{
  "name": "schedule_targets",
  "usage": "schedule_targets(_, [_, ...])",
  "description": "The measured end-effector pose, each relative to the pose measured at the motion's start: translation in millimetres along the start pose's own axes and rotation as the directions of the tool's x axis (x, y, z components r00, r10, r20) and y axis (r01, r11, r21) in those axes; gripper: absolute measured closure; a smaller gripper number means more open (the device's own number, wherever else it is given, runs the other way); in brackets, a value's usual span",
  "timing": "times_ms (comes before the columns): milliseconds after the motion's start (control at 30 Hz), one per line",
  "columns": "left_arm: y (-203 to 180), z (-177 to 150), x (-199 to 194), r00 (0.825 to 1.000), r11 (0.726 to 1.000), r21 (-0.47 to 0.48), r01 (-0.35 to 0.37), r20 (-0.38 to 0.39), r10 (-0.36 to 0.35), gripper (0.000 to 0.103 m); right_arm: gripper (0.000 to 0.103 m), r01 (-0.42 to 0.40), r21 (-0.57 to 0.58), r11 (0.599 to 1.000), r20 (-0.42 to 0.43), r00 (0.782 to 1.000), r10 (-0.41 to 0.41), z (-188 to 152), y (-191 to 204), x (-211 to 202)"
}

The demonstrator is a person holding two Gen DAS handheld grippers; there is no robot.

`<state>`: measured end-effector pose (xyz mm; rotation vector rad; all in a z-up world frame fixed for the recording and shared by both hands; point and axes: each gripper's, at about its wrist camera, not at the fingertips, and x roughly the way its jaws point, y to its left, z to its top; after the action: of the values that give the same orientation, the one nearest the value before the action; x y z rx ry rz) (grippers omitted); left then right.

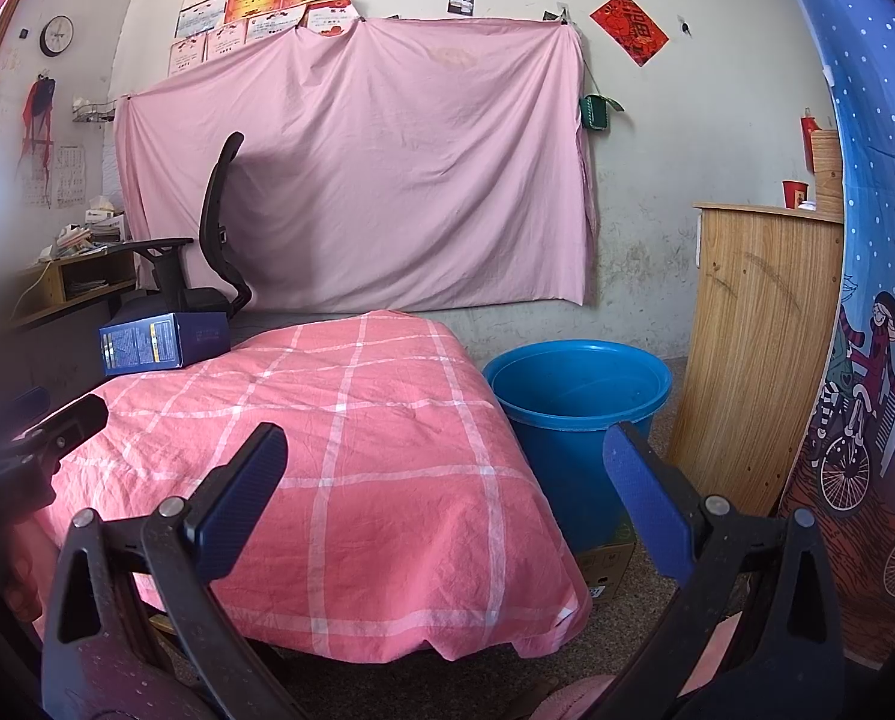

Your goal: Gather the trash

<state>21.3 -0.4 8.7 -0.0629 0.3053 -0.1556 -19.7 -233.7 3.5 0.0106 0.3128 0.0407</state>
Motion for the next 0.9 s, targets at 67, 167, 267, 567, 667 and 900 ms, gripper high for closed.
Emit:
schedule_targets(67, [-0.3,-0.2,-0.1,1.000,1.000,0.000,-0.001,0.000,0.001,0.002,0.000,0.000,0.001,1.000,0.000,1.000,0.000,0.0,0.5,-0.1])
schedule_targets(167, [-0.5,-0.3,-0.1,1.000,1.000,-0.001,-0.001,0.000,0.001,0.002,0.000,0.000,0.001,1.000,0.001,1.000,0.000,0.0,0.3,-0.4])
schedule_targets(267, [-0.3,0.4,-0.1,1.000,1.000,-0.001,-0.001,0.001,0.001,0.002,0.000,0.000,0.001,1.000,0.001,1.000,0.000,0.1,0.3,-0.3])
schedule_targets(567, [-0.7,-0.2,-0.3,1.000,1.000,-0.001,-0.002,0.001,0.002,0.002,0.000,0.000,0.001,1.000,0.001,1.000,0.000,-0.1,0.3,-0.3])
schedule_targets(667, [-0.5,-0.3,-0.4,1.000,1.000,-0.002,-0.001,0.003,0.001,0.002,0.000,0.001,0.001,1.000,0.002,1.000,-0.001,-0.2,0.5,-0.5])
schedule_targets(900, [-1.0,-0.7,-0.4,1.000,1.000,-0.001,-0.002,0.003,0.002,0.002,0.000,0.001,0.001,1.000,0.001,1.000,-0.001,-0.3,0.7,-0.8])
